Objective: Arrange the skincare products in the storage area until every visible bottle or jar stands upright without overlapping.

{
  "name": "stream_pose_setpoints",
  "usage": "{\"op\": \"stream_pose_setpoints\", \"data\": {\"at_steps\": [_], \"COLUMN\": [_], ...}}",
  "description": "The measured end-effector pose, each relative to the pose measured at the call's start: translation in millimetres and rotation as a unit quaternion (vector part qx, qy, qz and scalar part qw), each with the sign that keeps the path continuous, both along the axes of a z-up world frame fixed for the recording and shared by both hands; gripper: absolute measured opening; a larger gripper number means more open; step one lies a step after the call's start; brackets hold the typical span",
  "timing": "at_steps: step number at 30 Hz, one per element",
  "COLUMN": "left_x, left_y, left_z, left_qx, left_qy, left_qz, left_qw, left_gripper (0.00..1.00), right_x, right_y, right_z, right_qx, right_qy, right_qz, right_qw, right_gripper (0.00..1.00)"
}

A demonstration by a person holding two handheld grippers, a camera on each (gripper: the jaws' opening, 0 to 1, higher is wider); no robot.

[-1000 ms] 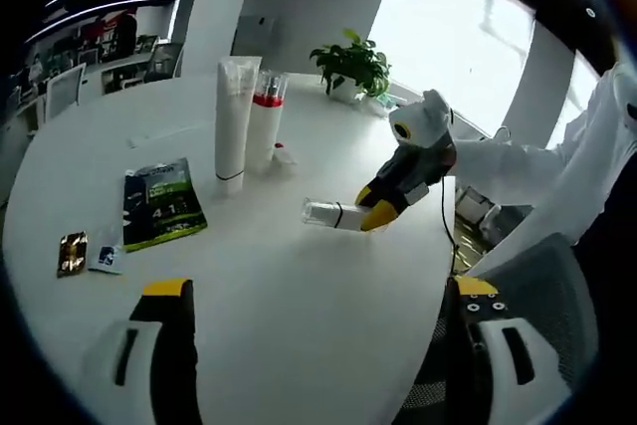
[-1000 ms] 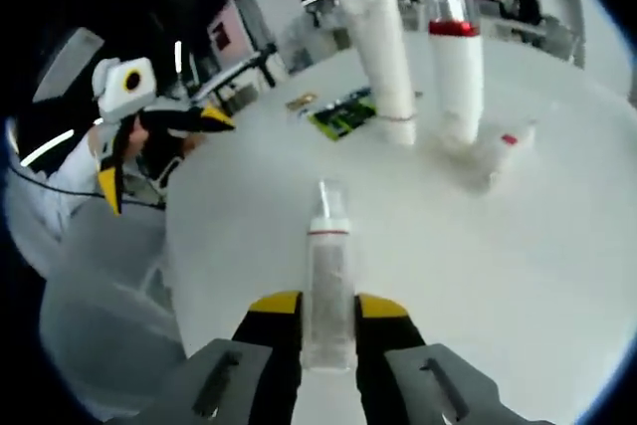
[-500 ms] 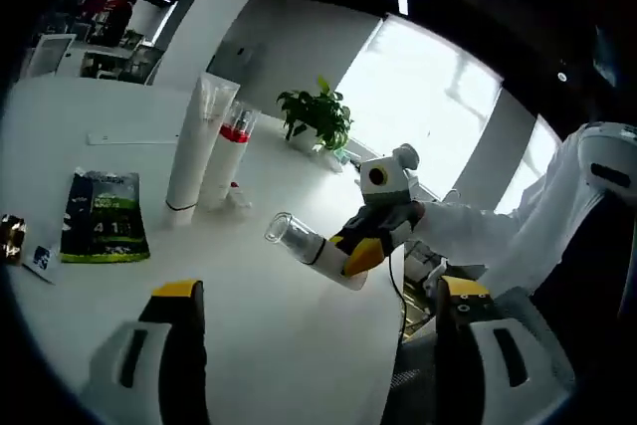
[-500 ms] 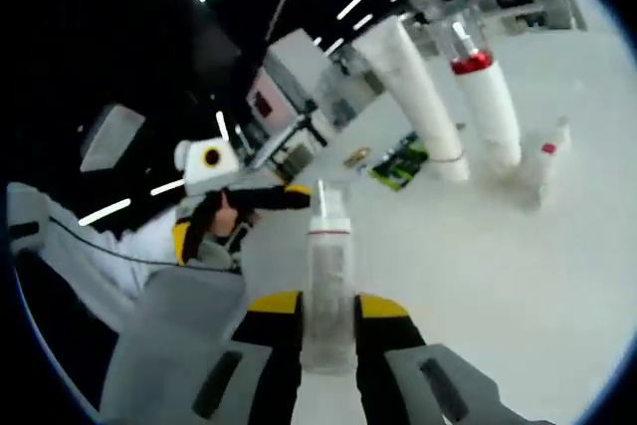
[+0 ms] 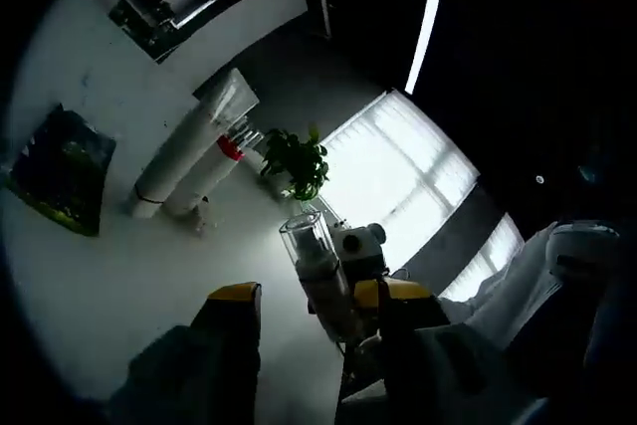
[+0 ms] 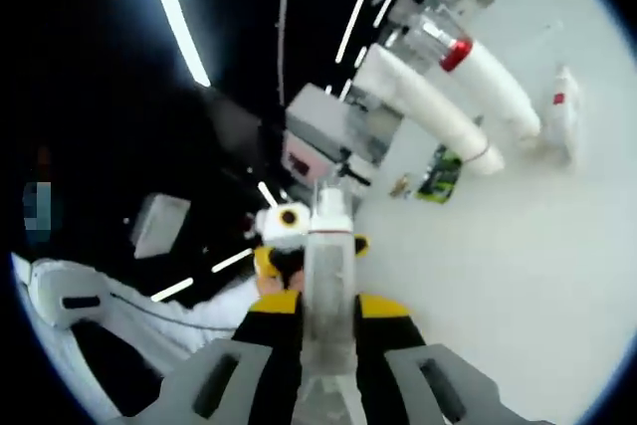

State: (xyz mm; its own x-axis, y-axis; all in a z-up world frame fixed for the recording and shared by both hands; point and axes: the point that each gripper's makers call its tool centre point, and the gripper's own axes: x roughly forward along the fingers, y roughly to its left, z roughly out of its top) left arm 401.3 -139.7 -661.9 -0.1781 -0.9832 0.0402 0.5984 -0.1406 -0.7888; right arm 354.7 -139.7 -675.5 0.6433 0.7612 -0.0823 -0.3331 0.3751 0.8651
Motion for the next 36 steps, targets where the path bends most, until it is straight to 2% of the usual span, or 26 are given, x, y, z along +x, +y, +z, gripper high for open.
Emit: {"op": "stream_pose_setpoints", "data": {"at_steps": [5,9,13,15,20,23,25,30,32,34,35,36], "left_x": [-0.1,1.5,10.7,18.7,11.1,15.2,9.5,18.0,22.7,18.7,19.2,19.4], "left_y": [-5.9,-5.9,-3.3,0.4,-0.4,1.4,0.5,2.9,2.3,0.8,-0.2,-1.9], "left_z": [-2.2,0.6,0.1,-0.4,4.0,-0.6,-3.6,-6.9,-10.2,-7.6,-6.9,-7.0], "left_qx": [-0.004,-0.008,-0.009,-0.010,-0.016,-0.003,0.015,0.028,0.044,0.045,0.046,0.050], "left_qy": [0.019,0.023,0.015,0.020,0.022,0.018,0.028,0.016,0.003,0.002,0.000,-0.021], "left_qz": [0.003,0.006,0.013,0.011,0.005,0.005,0.008,0.018,0.036,0.035,0.041,0.050], "left_qw": [0.9998,0.9997,0.9998,0.9997,0.9996,0.9998,0.9994,0.9993,0.9984,0.9984,0.9981,0.9973], "left_gripper": [0.30,0.23,0.24,0.23,0.17,0.17,0.17,0.18,0.17,0.15,0.15,0.15], "right_x": [-1.5,-1.8,-4.5,-5.3,-7.8,-8.1,-8.1,-8.9,-4.7,-2.5,0.0,-0.8], "right_y": [6.5,8.1,13.4,16.4,21.4,22.0,21.8,22.6,18.8,15.9,15.7,16.9], "right_z": [-0.8,-1.3,-1.7,-2.4,-3.7,-6.0,-8.3,-11.3,-16.8,-21.8,-20.3,-19.6], "right_qx": [0.001,0.006,0.009,0.010,0.018,0.007,0.002,0.001,-0.030,-0.059,-0.061,-0.060], "right_qy": [0.003,0.006,0.008,0.011,0.019,0.022,0.025,0.033,0.026,0.022,0.018,0.022], "right_qz": [0.009,0.011,0.025,0.031,0.047,0.049,0.047,0.048,0.035,0.028,0.020,0.023], "right_qw": [0.9999,0.9999,0.9996,0.9994,0.9985,0.9985,0.9986,0.9983,0.9986,0.9976,0.9978,0.9977], "right_gripper": [0.13,0.13,0.13,0.13,0.13,0.13,0.13,0.14,0.14,0.17,0.18,0.18]}}
